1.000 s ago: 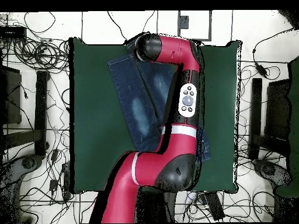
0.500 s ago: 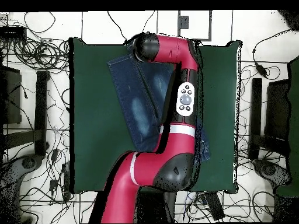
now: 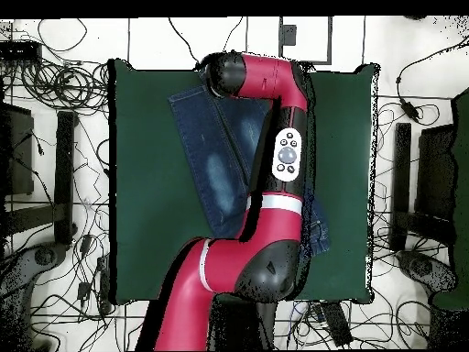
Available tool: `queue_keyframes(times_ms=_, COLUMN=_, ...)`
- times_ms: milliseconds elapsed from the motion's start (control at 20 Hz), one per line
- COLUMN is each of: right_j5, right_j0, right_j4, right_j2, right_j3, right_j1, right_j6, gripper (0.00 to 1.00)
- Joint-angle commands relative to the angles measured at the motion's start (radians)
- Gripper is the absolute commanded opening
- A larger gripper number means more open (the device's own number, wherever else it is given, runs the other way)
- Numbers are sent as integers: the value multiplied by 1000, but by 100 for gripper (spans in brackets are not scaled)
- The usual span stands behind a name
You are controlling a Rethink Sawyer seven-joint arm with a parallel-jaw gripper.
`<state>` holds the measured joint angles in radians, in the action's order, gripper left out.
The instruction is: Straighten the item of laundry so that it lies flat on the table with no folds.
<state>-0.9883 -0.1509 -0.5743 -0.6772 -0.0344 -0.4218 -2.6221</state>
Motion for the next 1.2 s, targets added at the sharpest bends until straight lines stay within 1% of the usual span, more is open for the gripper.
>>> queue_keyframes(times_ms=50, right_j5=-89, right_j0=74, right_j4=46, right_j2=98, right_j3=252, right_j1=30, right_j6=51, gripper=100)
queue_keyframes(times_ms=250, right_j5=-89, right_j0=94, right_j4=82, right_j2=139, right_j3=344, right_j1=111, right_j6=93, gripper=100)
queue_keyframes(times_ms=500, right_j5=-91, right_j0=115, right_j4=126, right_j2=174, right_j3=473, right_j1=234, right_j6=150, gripper=100)
queue_keyframes(times_ms=850, right_j5=-74, right_j0=107, right_j4=168, right_j2=229, right_j3=582, right_j1=319, right_j6=215, gripper=100)
queue_keyframes(times_ms=950, right_j5=-108, right_j0=97, right_j4=178, right_j2=242, right_j3=601, right_j1=325, right_j6=238, gripper=100)
queue_keyframes(times_ms=1200, right_j5=-87, right_j0=80, right_j4=220, right_j2=288, right_j3=720, right_j1=381, right_j6=286, gripper=100)
